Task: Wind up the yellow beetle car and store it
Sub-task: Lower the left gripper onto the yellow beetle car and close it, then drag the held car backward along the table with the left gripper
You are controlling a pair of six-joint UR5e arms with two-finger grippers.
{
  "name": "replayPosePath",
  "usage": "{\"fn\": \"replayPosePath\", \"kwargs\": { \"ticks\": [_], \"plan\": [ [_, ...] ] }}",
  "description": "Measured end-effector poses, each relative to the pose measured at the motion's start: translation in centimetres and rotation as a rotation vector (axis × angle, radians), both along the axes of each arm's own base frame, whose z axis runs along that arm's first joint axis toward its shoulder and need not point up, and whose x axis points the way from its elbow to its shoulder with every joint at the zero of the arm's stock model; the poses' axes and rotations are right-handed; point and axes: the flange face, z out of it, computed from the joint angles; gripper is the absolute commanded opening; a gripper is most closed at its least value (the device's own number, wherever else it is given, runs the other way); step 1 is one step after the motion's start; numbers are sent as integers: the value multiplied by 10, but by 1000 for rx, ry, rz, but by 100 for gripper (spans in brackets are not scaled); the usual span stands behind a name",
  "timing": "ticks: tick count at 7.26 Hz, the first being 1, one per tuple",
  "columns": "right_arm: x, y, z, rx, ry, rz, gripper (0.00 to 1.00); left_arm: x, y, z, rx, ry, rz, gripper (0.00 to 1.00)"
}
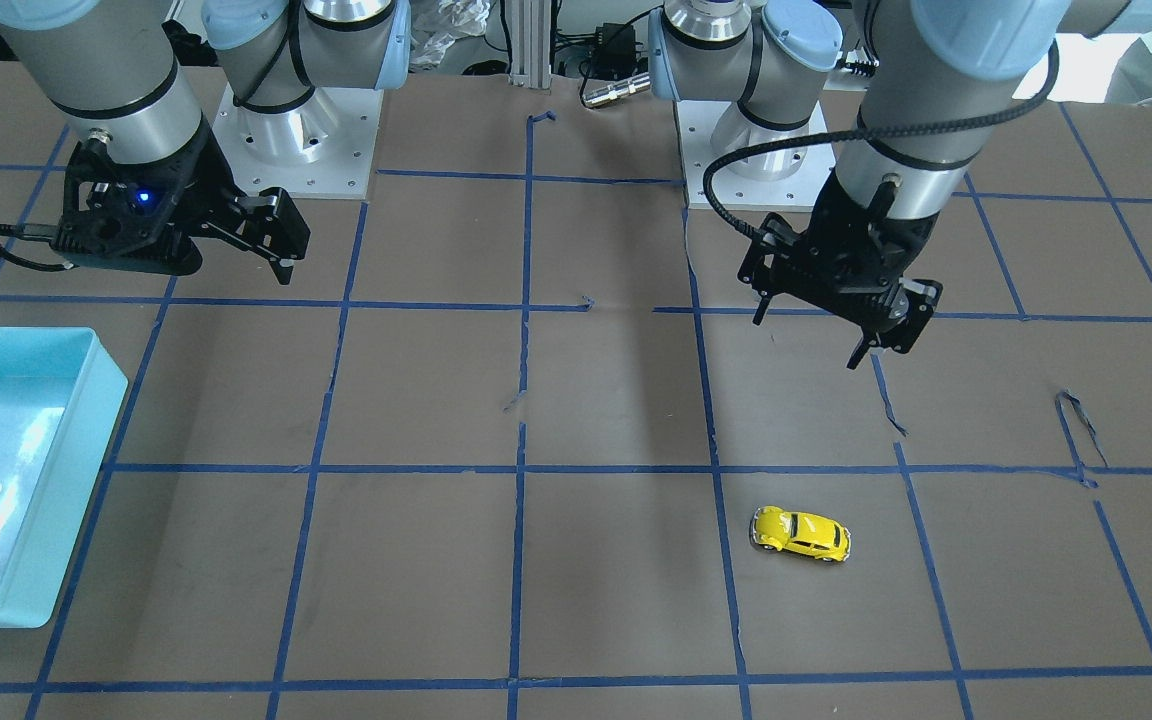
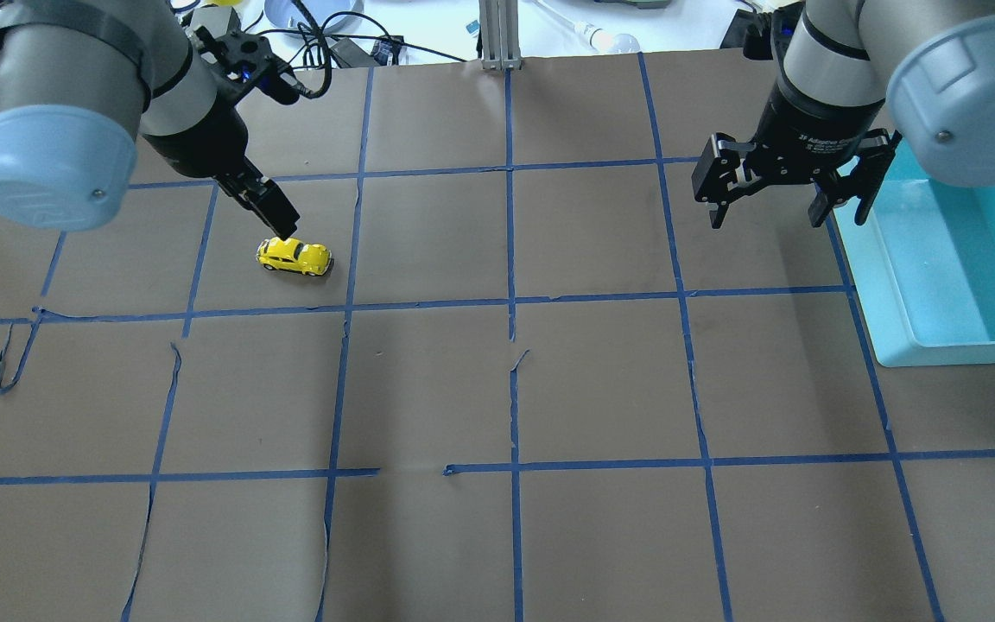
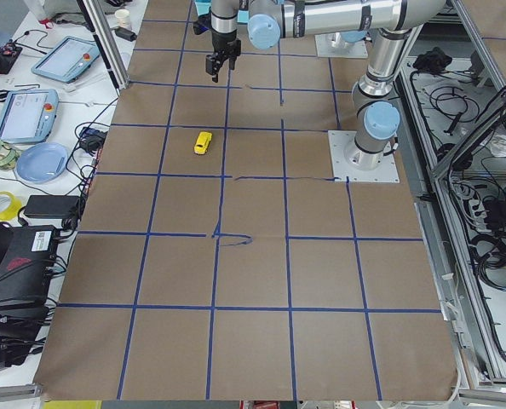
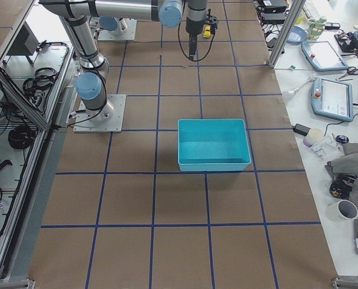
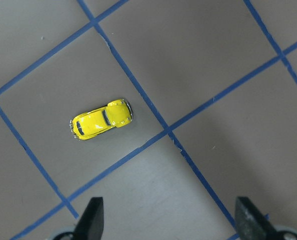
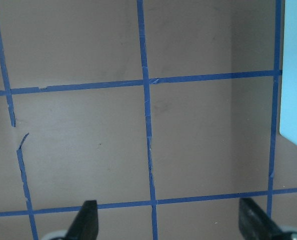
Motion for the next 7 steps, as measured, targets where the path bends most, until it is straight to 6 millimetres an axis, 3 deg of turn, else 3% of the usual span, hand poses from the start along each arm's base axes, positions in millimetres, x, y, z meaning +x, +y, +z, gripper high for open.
{"fn": "replayPosePath", "kwargs": {
  "ticks": [2,4,5,7],
  "plan": [
    [0,0,0,1,0,0,100,10,-12,-66,-1,-21,-353,89],
    [0,0,0,1,0,0,100,15,-37,-124,7,-45,-689,88],
    [0,0,-1,2,1,0,100,18,-50,-146,1,-58,-812,83],
    [0,0,-1,3,1,0,100,24,-73,-174,-13,-81,-982,83]
  ]
}}
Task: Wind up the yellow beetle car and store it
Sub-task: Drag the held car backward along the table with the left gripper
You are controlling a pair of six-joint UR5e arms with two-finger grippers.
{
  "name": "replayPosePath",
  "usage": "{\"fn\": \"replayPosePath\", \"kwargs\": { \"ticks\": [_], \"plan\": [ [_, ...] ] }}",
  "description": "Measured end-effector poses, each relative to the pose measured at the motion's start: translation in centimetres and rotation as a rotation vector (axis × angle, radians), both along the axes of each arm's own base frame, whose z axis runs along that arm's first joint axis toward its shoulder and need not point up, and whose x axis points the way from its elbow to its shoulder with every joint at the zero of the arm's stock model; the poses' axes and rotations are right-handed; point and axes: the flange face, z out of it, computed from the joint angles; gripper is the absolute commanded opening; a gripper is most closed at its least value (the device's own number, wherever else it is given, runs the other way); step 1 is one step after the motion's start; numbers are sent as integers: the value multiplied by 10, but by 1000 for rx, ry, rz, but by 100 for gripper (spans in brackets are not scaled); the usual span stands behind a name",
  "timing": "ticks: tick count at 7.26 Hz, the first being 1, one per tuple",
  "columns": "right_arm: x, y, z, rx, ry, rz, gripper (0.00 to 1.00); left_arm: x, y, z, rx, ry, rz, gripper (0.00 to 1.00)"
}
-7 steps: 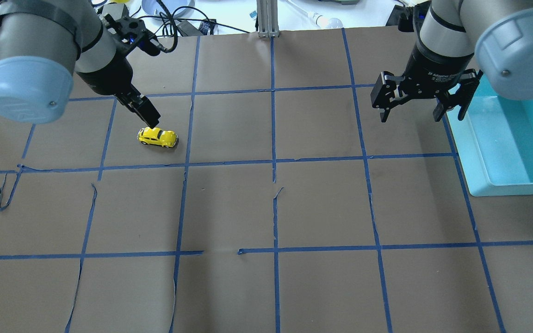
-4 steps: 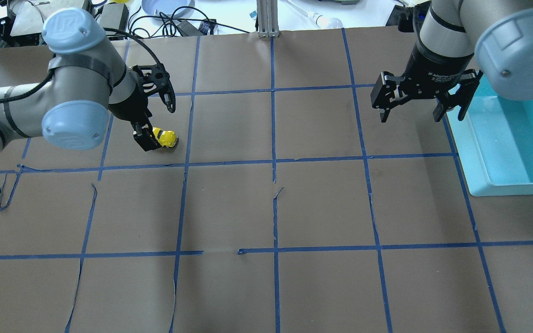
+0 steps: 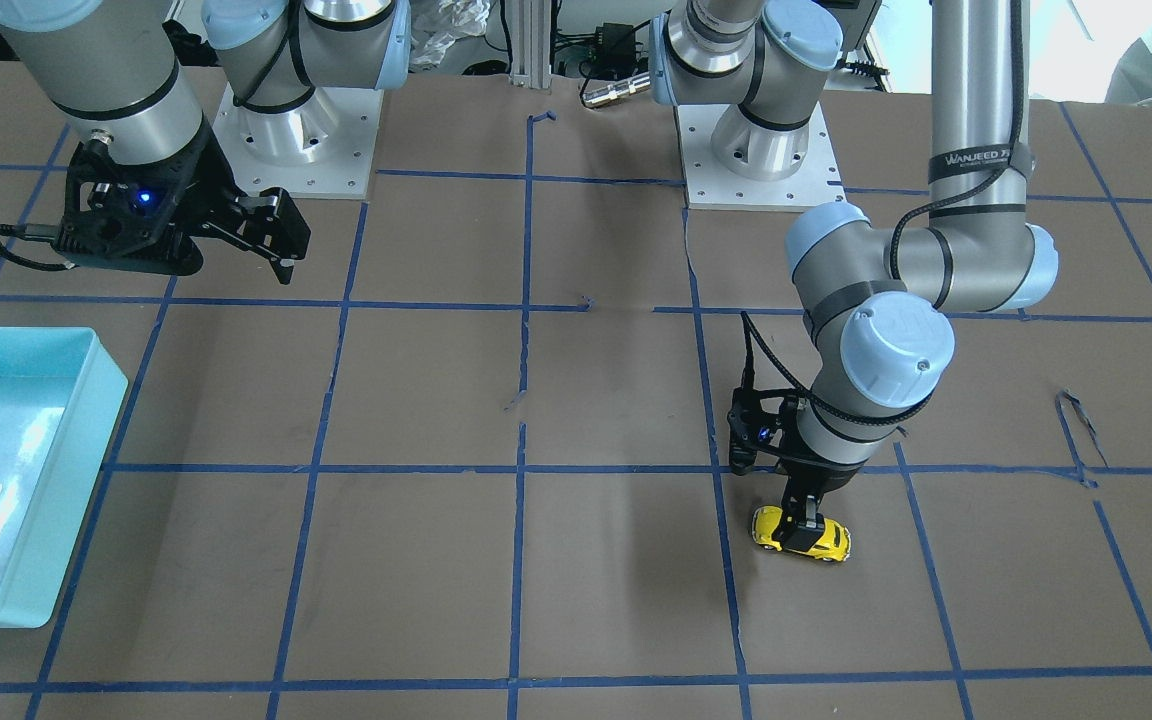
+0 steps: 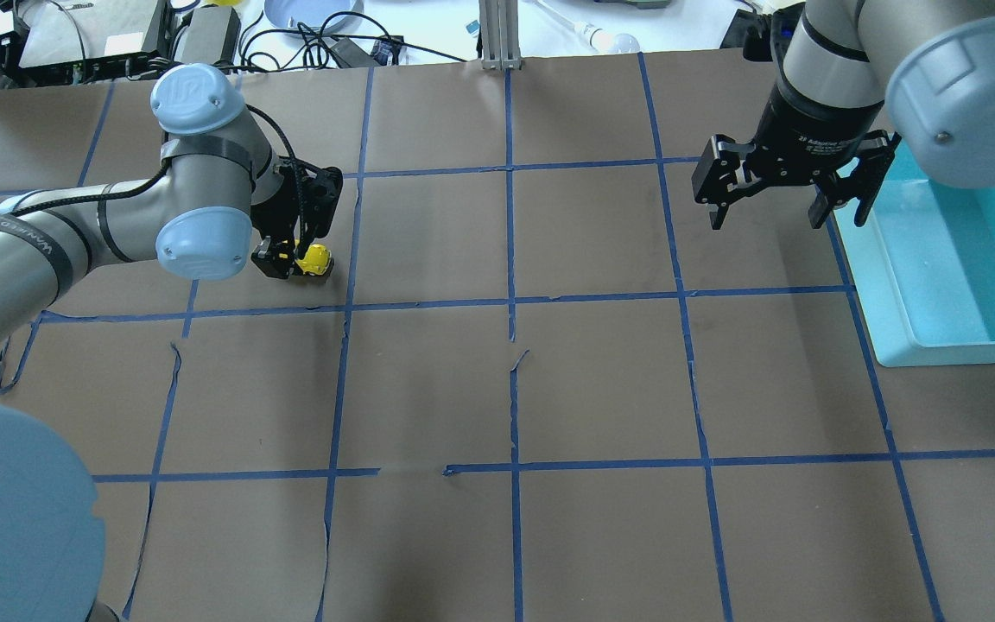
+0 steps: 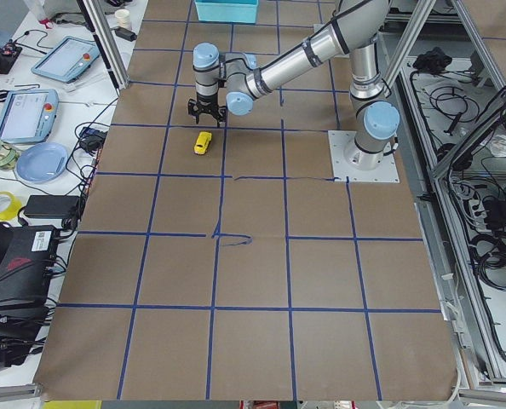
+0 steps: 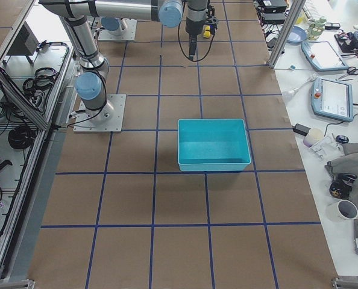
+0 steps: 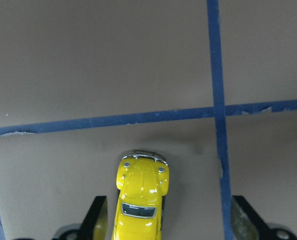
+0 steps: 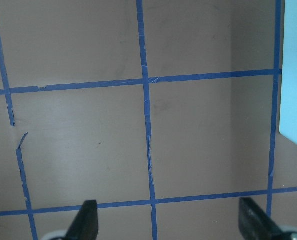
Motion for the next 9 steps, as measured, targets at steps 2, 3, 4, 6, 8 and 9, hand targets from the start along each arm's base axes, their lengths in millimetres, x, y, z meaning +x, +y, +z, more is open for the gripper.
{"fn": "replayPosePath", "kwargs": {
  "ticks": [2,3,4,6,8,9],
  "plan": [
    [0,0,0,0,0,0,100,8,-14,-7,-8,-3,-32,83],
    [0,0,0,0,0,0,100,18,-20,-13,-2,2,-19,84],
    [0,0,0,0,0,0,100,28,-21,-20,13,7,-5,84],
    [0,0,0,0,-1,1,100,37,-19,-29,34,11,12,84],
    [0,0,0,0,-1,0,100,39,-17,-32,48,13,16,78],
    [0,0,0,0,-1,0,100,39,-17,-33,55,14,17,77]
  ]
}}
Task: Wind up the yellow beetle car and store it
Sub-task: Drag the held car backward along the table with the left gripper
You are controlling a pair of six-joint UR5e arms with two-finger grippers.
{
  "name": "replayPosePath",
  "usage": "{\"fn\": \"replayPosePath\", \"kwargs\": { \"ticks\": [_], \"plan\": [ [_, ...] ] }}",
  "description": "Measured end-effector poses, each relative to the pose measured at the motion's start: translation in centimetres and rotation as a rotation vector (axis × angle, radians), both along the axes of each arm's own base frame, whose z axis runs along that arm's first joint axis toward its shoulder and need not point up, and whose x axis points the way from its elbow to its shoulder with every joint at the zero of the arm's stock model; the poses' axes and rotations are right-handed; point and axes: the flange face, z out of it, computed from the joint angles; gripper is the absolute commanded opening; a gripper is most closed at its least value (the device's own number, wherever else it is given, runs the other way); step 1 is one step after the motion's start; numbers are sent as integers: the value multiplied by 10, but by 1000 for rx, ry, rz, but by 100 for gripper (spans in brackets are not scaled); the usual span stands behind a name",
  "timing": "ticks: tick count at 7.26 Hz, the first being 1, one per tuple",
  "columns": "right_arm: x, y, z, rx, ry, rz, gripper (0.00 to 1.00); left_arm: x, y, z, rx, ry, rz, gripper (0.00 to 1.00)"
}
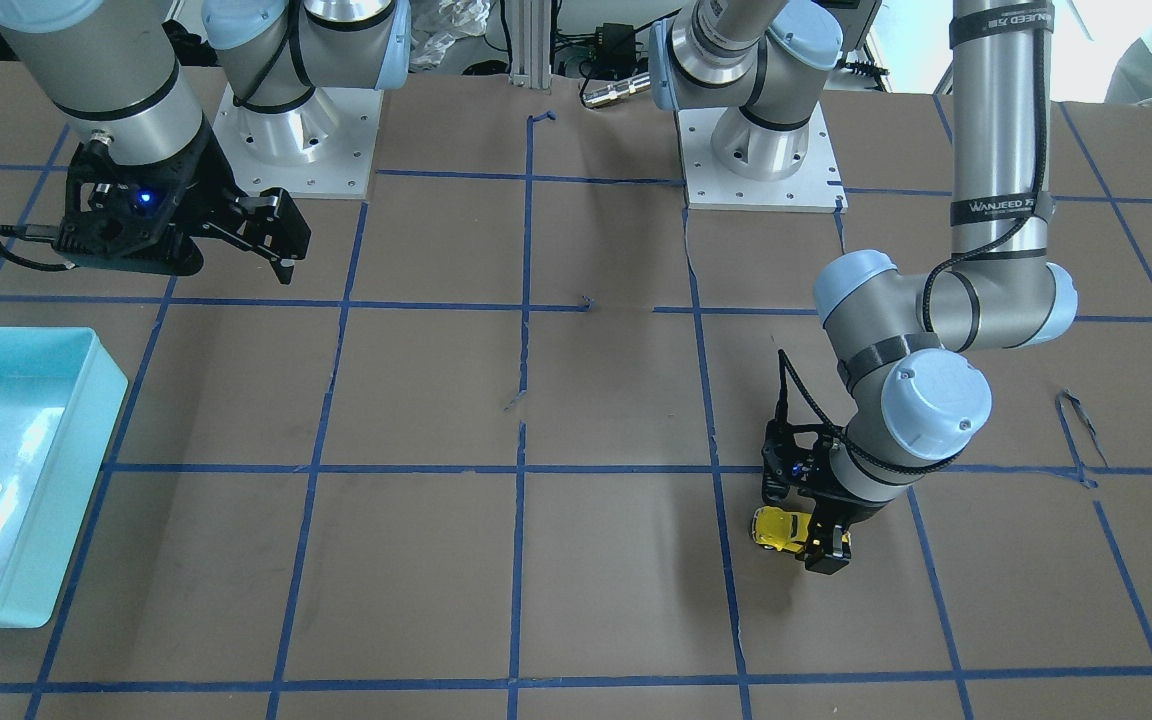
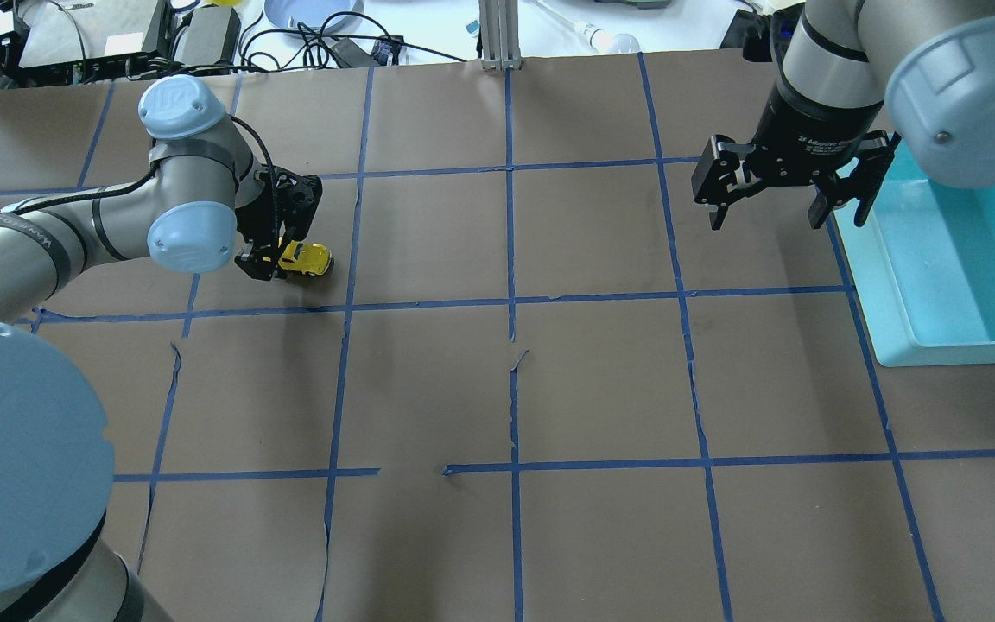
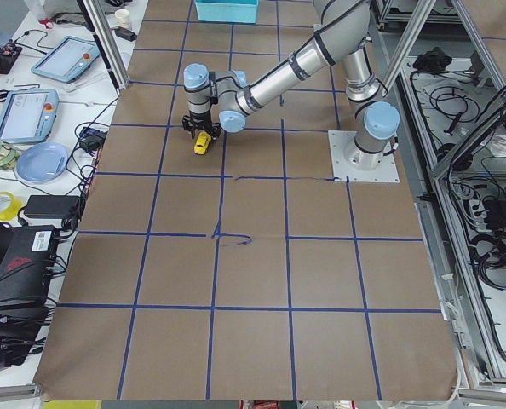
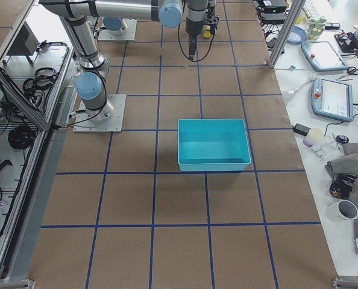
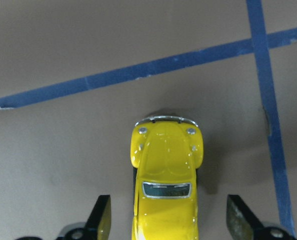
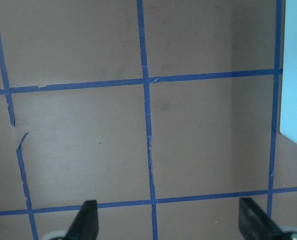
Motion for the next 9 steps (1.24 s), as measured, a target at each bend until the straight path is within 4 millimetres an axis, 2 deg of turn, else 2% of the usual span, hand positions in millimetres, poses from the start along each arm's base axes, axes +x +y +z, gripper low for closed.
{"fn": "replayPosePath", "kwargs": {
  "ticks": [3,5,6,9],
  "plan": [
    [0,0,0,0,-2,0,100,-1,-1,-5,11,17,5,77],
    [0,0,0,-1,0,0,100,-1,-2,-7,13,20,16,39],
    [0,0,0,-1,0,0,100,-1,-3,-6,9,20,18,31],
    [0,0,0,-1,0,0,100,3,-4,-5,7,19,32,29]
  ]
}}
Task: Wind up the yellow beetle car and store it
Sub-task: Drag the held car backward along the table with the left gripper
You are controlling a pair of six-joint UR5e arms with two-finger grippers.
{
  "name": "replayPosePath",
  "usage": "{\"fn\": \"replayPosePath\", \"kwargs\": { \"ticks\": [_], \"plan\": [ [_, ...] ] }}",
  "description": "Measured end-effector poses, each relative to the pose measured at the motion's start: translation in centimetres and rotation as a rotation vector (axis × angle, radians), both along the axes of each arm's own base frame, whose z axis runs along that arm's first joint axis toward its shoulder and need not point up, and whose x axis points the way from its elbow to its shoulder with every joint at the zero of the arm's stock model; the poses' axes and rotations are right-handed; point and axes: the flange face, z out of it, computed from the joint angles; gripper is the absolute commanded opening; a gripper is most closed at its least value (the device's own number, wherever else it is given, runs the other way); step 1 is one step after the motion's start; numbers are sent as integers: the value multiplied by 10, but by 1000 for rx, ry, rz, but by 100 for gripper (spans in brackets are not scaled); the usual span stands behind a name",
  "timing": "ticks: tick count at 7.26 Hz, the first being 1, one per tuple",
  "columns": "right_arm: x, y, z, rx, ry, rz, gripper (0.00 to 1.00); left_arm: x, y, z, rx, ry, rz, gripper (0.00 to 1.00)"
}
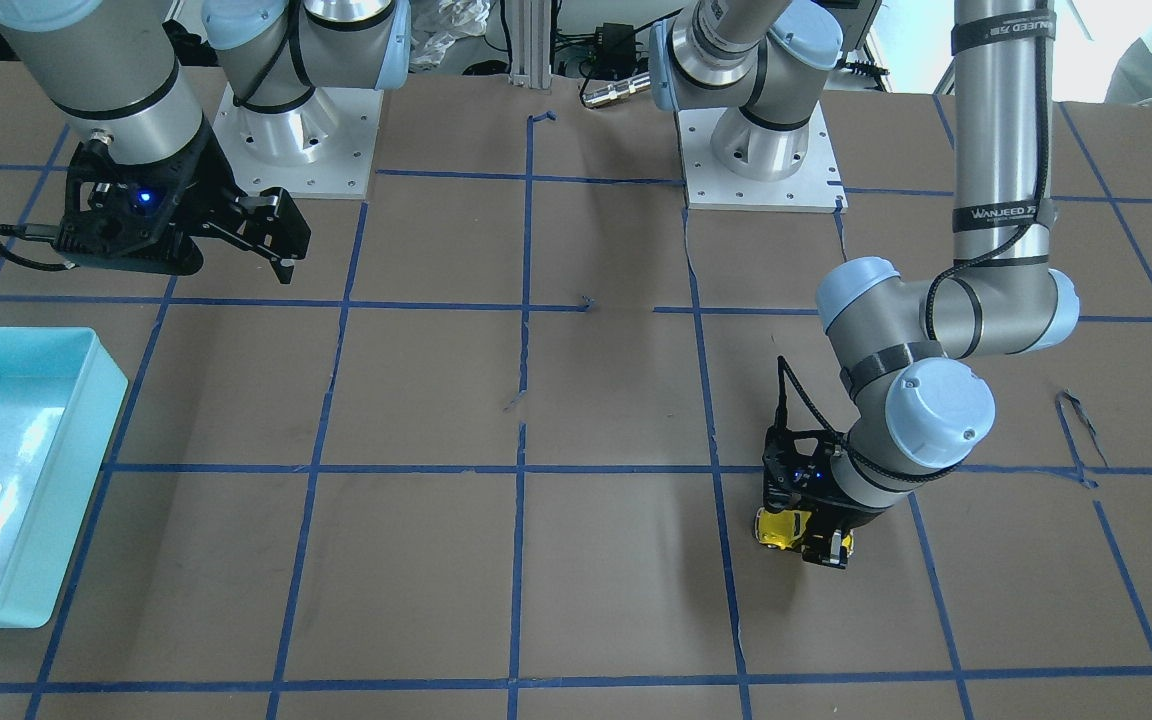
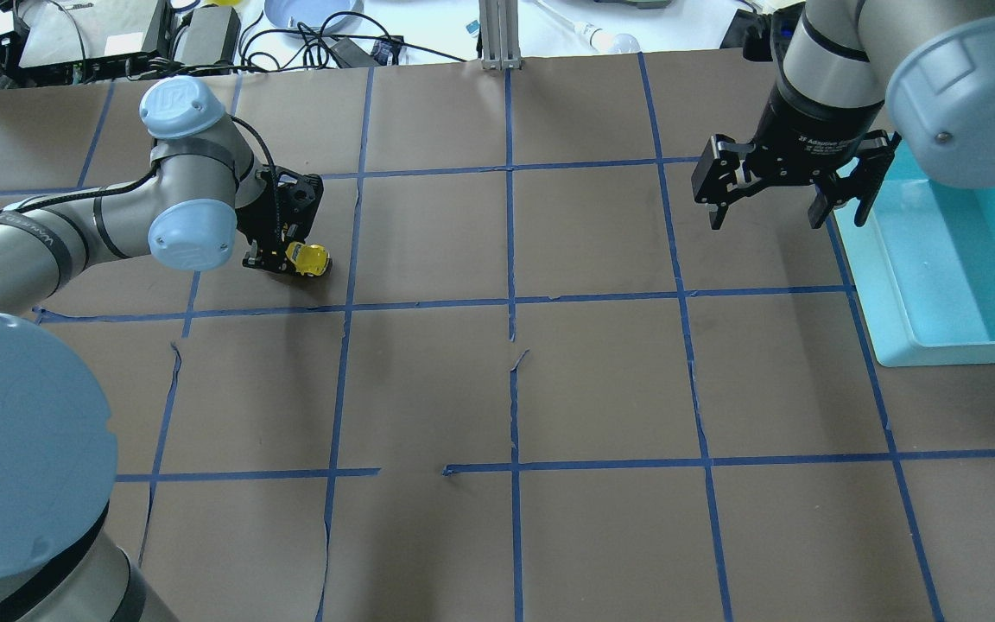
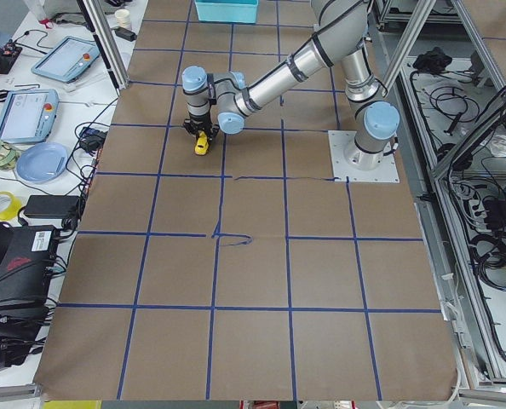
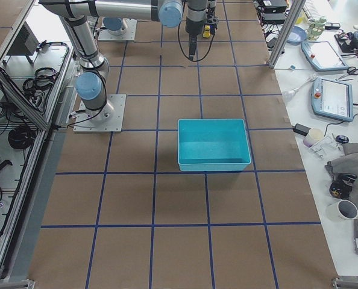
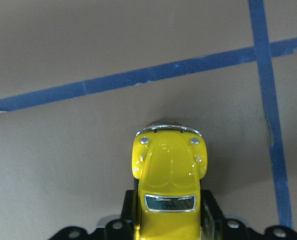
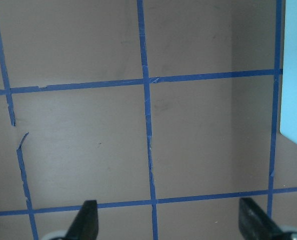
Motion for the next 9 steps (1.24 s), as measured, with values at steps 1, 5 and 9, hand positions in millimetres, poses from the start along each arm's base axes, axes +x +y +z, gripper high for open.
{"fn": "replayPosePath", "kwargs": {
  "ticks": [1,5,9],
  "plan": [
    [0,0,0,0,0,0,100,8,0,0,1,0,16,28],
    [0,0,0,1,-1,0,100,61,1,-3,7,3,109,28],
    [1,0,-2,4,-6,0,100,121,5,-4,3,3,176,28]
  ]
}}
